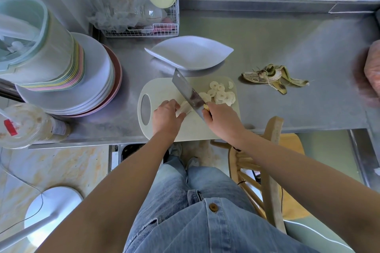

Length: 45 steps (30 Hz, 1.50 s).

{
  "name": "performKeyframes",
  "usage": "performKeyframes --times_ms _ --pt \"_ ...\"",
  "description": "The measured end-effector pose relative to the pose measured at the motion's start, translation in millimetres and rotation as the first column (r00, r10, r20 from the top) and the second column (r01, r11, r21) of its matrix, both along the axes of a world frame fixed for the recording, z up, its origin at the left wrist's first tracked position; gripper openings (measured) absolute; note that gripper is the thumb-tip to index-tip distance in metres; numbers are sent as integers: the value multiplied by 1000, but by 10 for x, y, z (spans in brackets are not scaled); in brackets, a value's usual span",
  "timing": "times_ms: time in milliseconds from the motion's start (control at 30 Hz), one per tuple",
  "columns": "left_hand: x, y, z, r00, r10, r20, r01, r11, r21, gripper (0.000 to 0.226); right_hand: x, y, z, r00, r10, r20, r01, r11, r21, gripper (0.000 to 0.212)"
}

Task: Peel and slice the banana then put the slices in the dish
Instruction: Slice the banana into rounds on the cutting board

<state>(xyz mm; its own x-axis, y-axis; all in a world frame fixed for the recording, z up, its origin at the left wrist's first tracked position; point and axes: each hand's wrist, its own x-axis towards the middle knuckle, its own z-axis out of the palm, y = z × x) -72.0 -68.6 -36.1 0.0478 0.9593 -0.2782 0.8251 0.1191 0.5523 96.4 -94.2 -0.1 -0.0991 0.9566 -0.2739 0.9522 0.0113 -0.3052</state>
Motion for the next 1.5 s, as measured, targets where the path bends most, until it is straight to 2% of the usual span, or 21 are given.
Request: performKeyframes --times_ms 133,367,633,1267,1500 --pt "8 4 -4 1000 10 7 -10 1000 -16 21 -21 -1 -85 1000 -5 29 4 1000 20 25" --pt "-5 2 -4 1000 13 22 -13 1000 -14 22 -58 -29 -220 1000 -13 9 14 999 -40 25" --pt "0 13 2 1000 4 8 -4 1000 -23 21 -3 9 -94 1000 -10 -9 10 999 37 25" --pt "-1 6 -10 1000 10 0 -10 1000 -7 21 15 11 -75 999 -16 -41 16 1000 -11 25" --pt "-23 -44 -13 996 -47 -71 47 999 -3 36 7 22 -68 999 13 -46 -13 1000 -8 24"
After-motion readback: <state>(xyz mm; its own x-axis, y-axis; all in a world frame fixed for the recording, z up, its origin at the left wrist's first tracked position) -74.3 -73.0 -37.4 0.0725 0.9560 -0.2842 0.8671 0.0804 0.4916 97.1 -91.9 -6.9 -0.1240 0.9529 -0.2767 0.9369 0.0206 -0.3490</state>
